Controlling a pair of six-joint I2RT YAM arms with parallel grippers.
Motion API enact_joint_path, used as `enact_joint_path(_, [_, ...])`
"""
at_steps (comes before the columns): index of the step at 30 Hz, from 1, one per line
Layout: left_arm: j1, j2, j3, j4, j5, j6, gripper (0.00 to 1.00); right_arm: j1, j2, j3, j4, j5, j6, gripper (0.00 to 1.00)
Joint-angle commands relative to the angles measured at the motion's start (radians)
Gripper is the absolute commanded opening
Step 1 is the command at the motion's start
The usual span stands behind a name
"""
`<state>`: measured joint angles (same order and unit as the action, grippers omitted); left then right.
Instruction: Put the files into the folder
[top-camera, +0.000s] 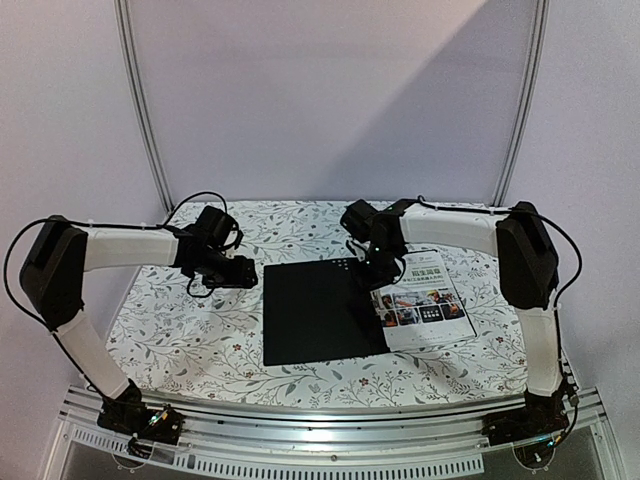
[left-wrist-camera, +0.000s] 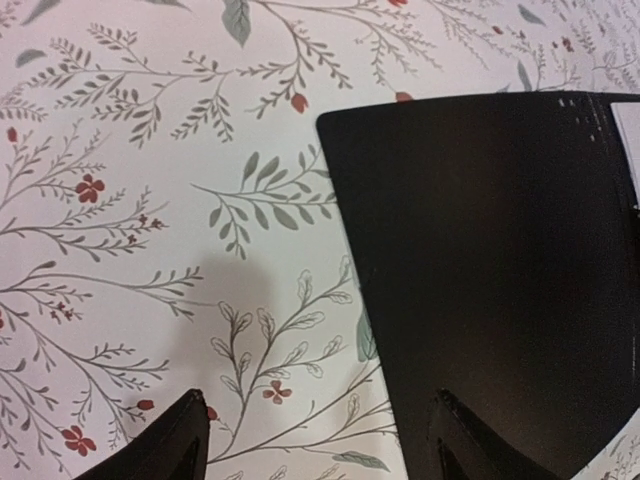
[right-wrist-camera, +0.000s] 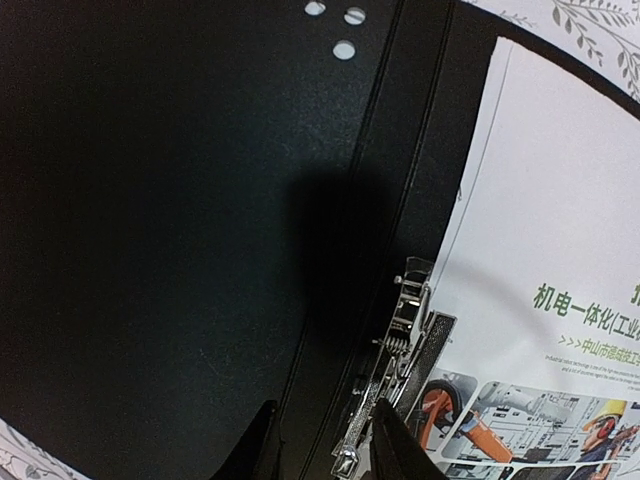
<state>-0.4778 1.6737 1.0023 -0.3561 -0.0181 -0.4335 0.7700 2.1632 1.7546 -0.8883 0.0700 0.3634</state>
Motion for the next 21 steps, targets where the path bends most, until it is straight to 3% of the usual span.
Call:
enact_joint_path(1, [0.005, 0.019, 0.009, 0.028, 0.084, -0.002, 0.75, 0.016, 0.048, 0.050, -0.090, 0.101, 0.020, 0.29])
enact_joint_path(10, [0.017, 0.044, 0.009, 0.034, 0.127, -0.007, 0.71, 0.016, 0.097, 0.058, -0.106, 0.113, 0.023, 0.30])
enact_joint_path(21, [0.023, 0.070, 0.016, 0.018, 0.123, -0.002, 0.68, 0.017, 0.135, 0.072, -0.069, 0.126, 0.041, 0.17])
